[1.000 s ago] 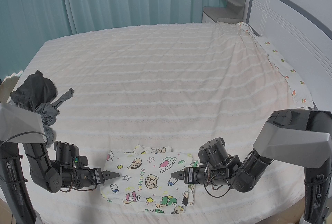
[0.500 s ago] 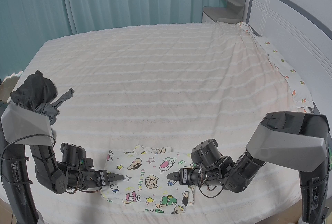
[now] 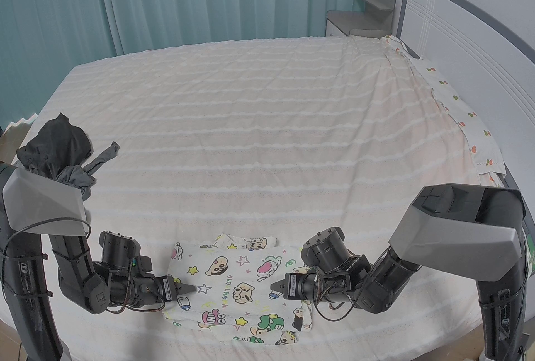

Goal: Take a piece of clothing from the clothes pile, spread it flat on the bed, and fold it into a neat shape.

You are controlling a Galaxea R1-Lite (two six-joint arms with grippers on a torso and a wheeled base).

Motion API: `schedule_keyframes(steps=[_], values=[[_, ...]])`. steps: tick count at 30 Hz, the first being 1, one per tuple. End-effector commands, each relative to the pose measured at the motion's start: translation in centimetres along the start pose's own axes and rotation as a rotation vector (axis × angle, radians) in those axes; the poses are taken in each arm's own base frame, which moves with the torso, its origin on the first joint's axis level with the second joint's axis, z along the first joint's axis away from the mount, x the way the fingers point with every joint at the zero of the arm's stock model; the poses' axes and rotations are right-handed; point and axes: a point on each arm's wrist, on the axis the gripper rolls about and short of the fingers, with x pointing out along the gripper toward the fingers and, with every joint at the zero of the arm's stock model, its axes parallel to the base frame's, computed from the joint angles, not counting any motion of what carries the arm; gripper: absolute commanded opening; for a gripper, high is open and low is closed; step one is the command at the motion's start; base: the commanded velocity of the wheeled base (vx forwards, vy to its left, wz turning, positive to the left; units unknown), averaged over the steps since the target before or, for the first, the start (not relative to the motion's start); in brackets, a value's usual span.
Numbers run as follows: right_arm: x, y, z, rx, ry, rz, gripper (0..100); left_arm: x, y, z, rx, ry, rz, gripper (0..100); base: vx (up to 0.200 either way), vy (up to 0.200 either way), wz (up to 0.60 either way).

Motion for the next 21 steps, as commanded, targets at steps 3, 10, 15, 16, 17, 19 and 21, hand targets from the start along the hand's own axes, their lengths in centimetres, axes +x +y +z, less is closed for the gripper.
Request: schedule_keyframes(steps=[3,10,15,16,17,19,21], values=[[-0.2,0.2,-0.1,0.0,-0.005,0.004,0,0.0,-0.6,-0.2,0.018,0.004,-0.011,0,0.0,0.0,0.0],[-2.0,1.0,0.4,-0.003,-0.029,0.03,0,-1.5,-2.6,0.8,-0.047,-0.084,-0.028,0,0.0,0.0,0.0],[-4.2,1.9,1.3,-0.004,-0.07,0.065,0,-2.7,-4.1,1.0,-0.051,-0.128,-0.05,0,0.0,0.0,0.0],[-4.6,2.0,1.3,-0.006,-0.073,0.068,0,-2.8,-4.3,0.9,-0.044,-0.127,-0.055,0,0.0,0.0,0.0],[-4.8,2.0,1.3,-0.006,-0.073,0.068,0,-2.8,-4.5,0.8,-0.04,-0.123,-0.055,0,0.0,0.0,0.0],[-5.2,1.9,1.2,-0.007,-0.073,0.068,0,-2.8,-4.7,0.5,-0.031,-0.119,-0.049,0,0.0,0.0,0.0],[-5.6,2.0,1.2,-0.006,-0.075,0.07,0,-2.7,-4.8,0.2,-0.026,-0.117,-0.037,0,0.0,0.0,0.0]])
